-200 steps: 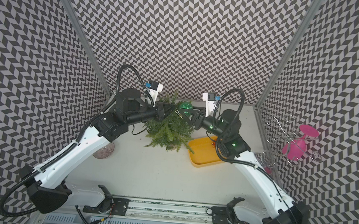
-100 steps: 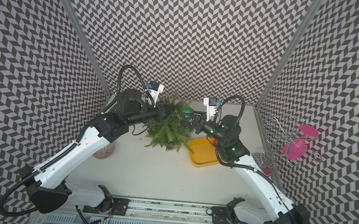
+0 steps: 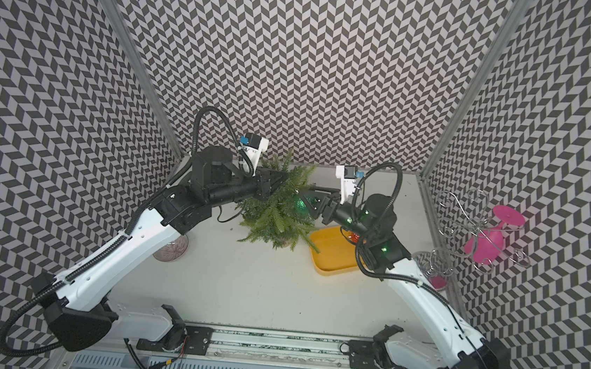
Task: Decorate the small christmas tree with ornaments
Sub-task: Hang an ornament on the christmas tree.
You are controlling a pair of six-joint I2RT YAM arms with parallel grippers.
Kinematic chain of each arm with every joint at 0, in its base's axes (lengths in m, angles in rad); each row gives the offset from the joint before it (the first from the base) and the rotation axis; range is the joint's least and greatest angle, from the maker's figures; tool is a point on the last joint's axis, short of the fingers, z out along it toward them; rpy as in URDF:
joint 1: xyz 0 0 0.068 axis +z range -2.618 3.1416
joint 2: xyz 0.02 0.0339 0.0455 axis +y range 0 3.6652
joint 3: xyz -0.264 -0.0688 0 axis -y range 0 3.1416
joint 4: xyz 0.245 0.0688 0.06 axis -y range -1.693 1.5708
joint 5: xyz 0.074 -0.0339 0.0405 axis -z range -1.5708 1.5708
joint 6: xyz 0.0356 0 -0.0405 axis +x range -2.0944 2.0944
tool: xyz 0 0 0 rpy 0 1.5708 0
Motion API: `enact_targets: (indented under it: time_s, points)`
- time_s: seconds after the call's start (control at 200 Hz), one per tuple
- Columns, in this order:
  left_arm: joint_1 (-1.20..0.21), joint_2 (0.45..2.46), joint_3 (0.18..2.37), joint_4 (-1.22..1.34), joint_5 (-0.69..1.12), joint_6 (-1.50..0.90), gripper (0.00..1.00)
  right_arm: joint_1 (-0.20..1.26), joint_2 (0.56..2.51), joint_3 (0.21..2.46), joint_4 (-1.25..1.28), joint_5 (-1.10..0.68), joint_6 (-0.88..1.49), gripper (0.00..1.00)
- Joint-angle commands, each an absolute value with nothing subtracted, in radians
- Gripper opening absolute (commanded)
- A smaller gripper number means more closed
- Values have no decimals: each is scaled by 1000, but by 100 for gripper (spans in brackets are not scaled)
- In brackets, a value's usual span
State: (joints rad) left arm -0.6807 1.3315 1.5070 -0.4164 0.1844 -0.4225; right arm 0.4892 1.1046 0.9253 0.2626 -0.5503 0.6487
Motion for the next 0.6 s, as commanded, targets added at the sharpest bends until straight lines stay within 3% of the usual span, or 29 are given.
enact_targets:
  time_s: [0.0,0.596]
  points:
    - [-682,1313,1536,-428,164,-416,14,490,1071,910,291,-552,654,66]
    - [-683,1274,1551,-429,182,-422,28,490,960,933,70,-399,550,66]
